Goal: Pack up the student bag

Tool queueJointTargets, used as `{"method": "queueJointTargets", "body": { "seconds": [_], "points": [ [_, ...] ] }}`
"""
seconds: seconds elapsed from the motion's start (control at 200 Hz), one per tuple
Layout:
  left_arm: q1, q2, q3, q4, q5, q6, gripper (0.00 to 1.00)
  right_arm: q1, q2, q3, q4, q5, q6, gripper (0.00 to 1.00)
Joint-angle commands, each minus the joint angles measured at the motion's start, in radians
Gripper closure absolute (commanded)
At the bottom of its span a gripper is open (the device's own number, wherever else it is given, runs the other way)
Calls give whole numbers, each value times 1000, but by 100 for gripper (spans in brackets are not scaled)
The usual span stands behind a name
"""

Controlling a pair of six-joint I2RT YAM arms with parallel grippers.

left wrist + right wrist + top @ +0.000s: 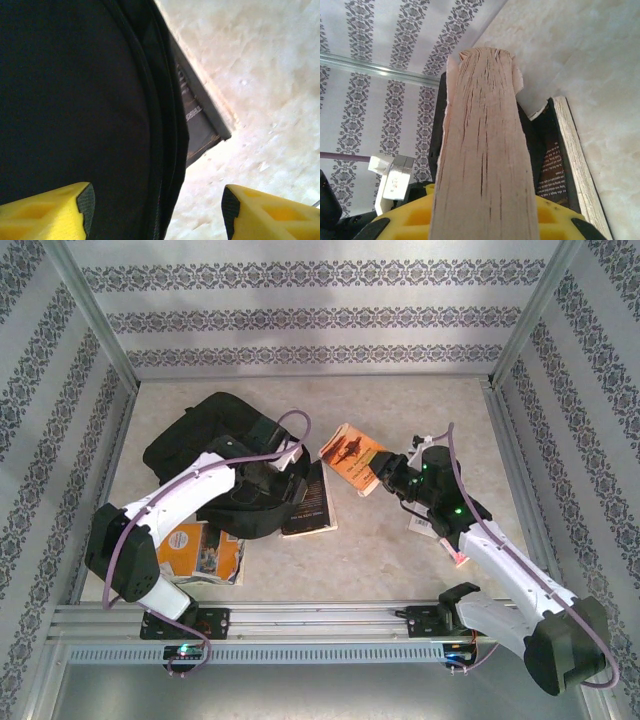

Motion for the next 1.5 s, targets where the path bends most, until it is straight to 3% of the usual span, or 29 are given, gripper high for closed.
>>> {"method": "queueJointTargets", "body": {
  "seconds": [0.0, 0.31, 0.595, 0.704, 0.779, 0.959, 1.104, 1.494],
  "points": [
    [-11, 7, 7, -87, -98, 65, 31, -15, 5, -9, 52, -51, -22, 91],
    [-11, 8, -25, -60, -180, 48, 36, -16, 17, -22, 83, -77, -24, 91],
    [-11, 43, -55, -17, -77, 27, 33, -16, 25, -37, 94, -78, -27, 91],
    [-12, 68, -61, -13, -85, 28, 33, -16, 37, -40, 103, -83, -23, 91],
    [-12, 90, -57, -18, -120, 31, 40, -16, 44, -40, 111, -88, -18, 91],
    [-10, 86, -41, -29, -198, 33, 78, -17, 38, -43, 113, -86, -21, 91],
    [-10, 31, -16, -44, -233, 30, 100, -14, 35, -38, 108, -89, -33, 92],
    [6, -79, 22, -46, -304, 20, 100, 17, 33, 12, 72, -76, -80, 92]
  ]
}}
